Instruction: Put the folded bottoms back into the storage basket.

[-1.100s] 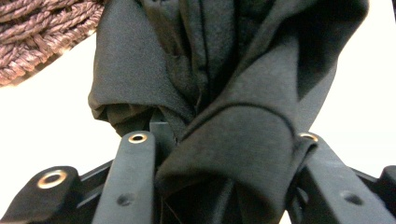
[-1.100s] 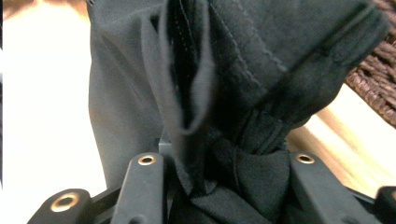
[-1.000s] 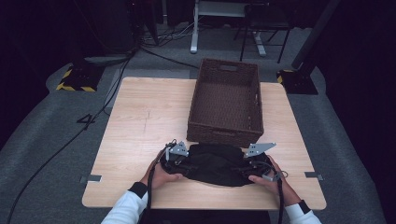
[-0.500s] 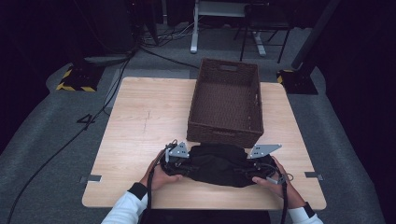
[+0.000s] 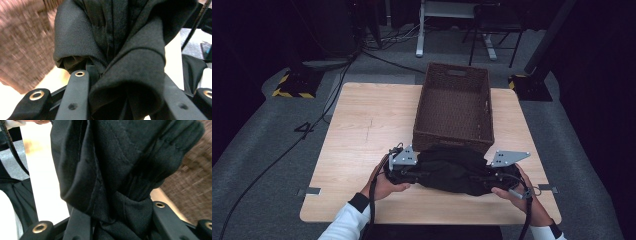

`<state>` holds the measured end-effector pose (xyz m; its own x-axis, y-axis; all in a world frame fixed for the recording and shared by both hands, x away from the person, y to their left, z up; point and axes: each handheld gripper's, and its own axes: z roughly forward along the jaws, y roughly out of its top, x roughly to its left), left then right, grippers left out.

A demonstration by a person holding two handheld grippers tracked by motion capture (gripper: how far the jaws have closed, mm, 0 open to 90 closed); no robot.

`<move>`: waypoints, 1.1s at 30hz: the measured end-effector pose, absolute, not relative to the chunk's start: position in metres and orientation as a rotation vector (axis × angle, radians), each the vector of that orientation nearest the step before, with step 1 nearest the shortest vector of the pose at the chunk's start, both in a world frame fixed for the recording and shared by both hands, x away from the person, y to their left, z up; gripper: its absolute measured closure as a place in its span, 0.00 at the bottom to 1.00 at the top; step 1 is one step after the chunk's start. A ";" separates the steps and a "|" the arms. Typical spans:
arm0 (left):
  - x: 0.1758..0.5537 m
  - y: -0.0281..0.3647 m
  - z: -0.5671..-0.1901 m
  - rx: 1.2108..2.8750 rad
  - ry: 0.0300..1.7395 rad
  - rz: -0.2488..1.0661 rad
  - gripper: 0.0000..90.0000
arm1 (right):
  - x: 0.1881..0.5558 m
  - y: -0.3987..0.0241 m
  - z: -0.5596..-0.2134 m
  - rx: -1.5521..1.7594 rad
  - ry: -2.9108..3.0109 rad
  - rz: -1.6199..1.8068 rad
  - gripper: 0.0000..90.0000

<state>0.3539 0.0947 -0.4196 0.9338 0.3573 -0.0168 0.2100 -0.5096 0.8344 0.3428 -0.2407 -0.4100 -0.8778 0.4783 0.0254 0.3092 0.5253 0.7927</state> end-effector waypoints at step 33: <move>0.466 0.078 -0.328 2.067 0.470 0.433 0.75 | 0.455 -0.232 -0.296 0.642 2.404 1.109 0.74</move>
<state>0.4664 0.0784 -0.3275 0.8638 0.4898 0.1178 0.1575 -0.4847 0.8604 0.4547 -0.2318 -0.2958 -0.8079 0.5630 -0.1739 0.2331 0.5763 0.7833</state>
